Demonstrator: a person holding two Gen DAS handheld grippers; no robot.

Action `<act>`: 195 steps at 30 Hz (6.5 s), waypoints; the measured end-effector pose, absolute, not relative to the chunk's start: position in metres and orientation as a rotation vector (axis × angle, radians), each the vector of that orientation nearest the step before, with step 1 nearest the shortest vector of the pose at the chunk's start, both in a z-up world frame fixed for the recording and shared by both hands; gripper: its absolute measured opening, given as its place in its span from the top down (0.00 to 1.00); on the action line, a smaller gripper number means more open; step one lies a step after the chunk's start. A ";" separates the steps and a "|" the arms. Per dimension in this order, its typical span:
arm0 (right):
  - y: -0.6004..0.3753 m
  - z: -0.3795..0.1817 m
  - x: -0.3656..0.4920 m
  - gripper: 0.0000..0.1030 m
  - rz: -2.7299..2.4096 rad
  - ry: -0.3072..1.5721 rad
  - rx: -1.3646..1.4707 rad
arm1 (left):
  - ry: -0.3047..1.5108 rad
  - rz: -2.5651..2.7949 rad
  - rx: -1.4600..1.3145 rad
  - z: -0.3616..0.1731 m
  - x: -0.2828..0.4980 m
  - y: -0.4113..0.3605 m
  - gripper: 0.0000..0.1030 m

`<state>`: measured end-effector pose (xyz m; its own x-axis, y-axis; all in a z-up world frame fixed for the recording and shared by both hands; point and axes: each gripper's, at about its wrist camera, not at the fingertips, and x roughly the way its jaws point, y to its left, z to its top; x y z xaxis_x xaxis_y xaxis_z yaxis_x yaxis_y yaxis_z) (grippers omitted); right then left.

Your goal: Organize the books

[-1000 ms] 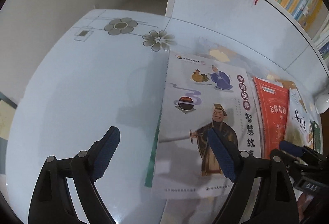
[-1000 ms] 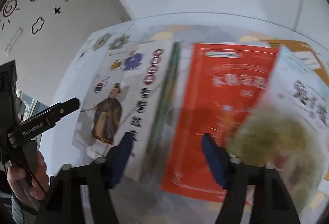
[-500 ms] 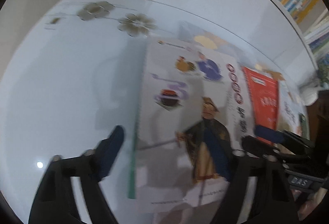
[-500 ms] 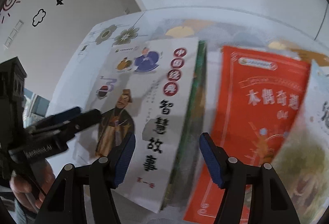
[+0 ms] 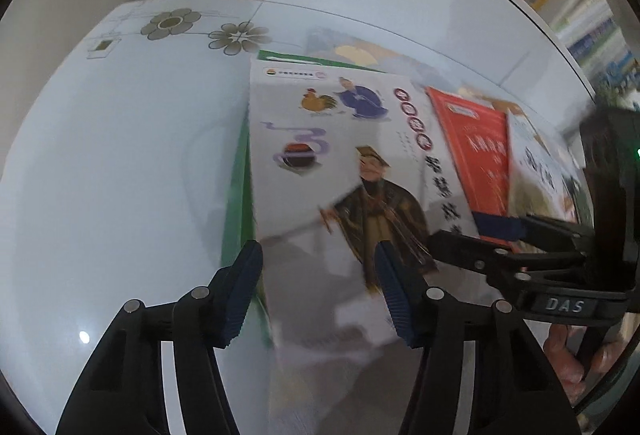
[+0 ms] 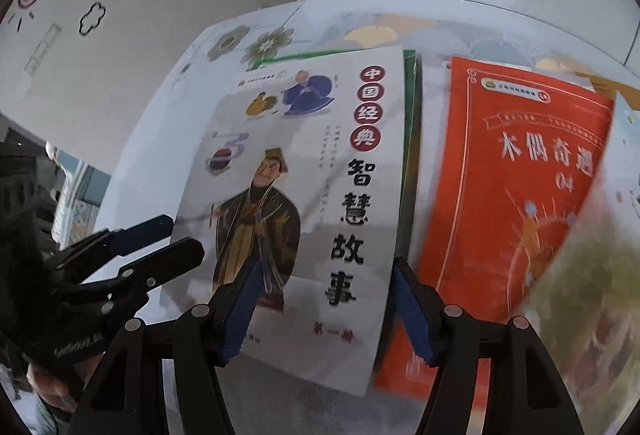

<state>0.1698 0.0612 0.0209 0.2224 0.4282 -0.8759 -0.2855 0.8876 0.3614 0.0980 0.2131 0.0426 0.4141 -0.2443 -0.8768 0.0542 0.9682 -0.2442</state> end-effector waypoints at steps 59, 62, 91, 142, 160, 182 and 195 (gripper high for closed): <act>-0.013 0.013 0.003 0.51 0.382 1.279 0.226 | 1.163 -0.459 -0.729 0.014 -0.027 0.200 0.62; -0.029 0.012 0.006 0.51 0.422 1.297 0.368 | 1.100 -0.568 -0.831 0.026 -0.028 0.198 0.62; 0.020 0.097 0.021 0.68 0.758 1.169 0.430 | 1.024 -0.518 -0.783 0.081 -0.005 0.246 0.90; 0.090 0.090 0.001 0.53 0.567 1.181 0.125 | 1.042 0.047 -0.240 0.139 -0.031 0.296 0.71; -0.058 0.196 -0.179 0.47 0.072 0.921 0.127 | 0.850 -0.175 0.005 0.242 -0.147 0.116 0.35; 0.025 0.121 0.015 0.27 0.100 1.002 0.219 | 1.012 -0.281 -0.124 0.146 0.039 0.238 0.37; 0.048 0.047 0.126 0.47 0.105 1.127 0.217 | 1.114 -0.432 -0.388 0.056 0.124 0.262 0.53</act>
<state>0.1259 0.0477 0.0468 0.4268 0.1927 -0.8836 0.0256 0.9741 0.2248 0.1240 0.2622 0.0561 0.3756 -0.5160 -0.7698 0.1376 0.8525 -0.5042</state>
